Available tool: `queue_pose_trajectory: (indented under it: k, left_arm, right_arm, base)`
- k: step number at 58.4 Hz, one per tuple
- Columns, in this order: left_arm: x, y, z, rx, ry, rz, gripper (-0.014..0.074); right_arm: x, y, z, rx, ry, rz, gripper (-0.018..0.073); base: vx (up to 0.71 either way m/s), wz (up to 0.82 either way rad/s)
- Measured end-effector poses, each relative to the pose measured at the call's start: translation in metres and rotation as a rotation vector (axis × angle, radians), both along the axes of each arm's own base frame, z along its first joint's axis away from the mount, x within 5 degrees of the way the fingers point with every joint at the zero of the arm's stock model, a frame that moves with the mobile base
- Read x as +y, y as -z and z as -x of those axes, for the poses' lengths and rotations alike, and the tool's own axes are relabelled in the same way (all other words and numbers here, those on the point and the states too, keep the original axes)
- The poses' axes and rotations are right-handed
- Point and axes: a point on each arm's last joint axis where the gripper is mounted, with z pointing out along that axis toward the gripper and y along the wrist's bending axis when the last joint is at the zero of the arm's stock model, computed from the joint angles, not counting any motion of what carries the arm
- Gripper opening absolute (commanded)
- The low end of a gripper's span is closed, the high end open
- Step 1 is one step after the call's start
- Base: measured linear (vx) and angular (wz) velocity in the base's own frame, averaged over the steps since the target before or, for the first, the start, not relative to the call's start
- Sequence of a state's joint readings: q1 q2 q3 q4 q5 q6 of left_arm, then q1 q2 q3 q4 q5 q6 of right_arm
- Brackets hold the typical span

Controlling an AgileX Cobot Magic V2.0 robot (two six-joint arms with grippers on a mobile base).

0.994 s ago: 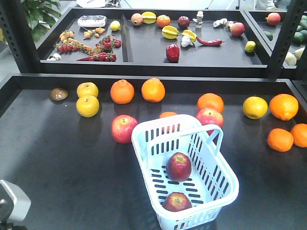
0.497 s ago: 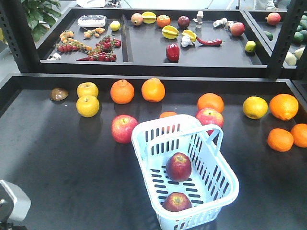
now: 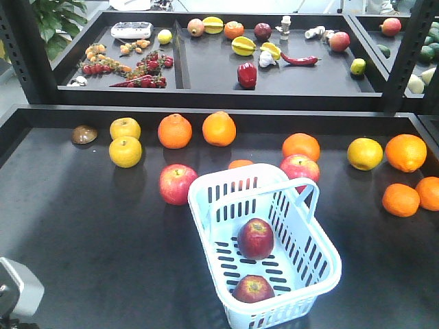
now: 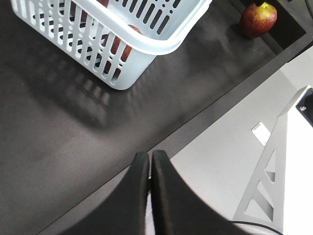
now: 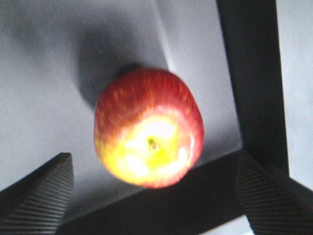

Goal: Pick three apples into basket with both arms
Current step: 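Reach the right gripper down and grasp a third red apple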

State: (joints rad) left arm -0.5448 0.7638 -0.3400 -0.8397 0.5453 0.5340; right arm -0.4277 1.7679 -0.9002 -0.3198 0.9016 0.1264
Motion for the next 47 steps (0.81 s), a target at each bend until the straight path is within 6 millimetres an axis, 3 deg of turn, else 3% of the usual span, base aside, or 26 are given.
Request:
queue_pose_trajectory:
  k: [32, 41, 47]
  left_arm:
    - [0.0, 0.0, 0.0, 0.0, 0.0, 0.0, -0.0006]
    - [0.0, 0.0, 0.0, 0.0, 0.0, 0.0, -0.0006]
    - [0.0, 0.0, 0.0, 0.0, 0.0, 0.0, -0.0006]
  right_arm:
    - [-0.012, 0.04, 0.001, 0.066, 0.073, -0.056, 0.0564]
    - [-0.011, 0.046, 0.0, 0.081, 0.066, -0.08, 0.0438]
    - [-0.01, 0.045, 0.0, 0.074, 0.074, -0.093, 0.0264]
  base:
    - [0.0, 0.0]
    - [0.0, 0.0]
    - [0.0, 0.0]
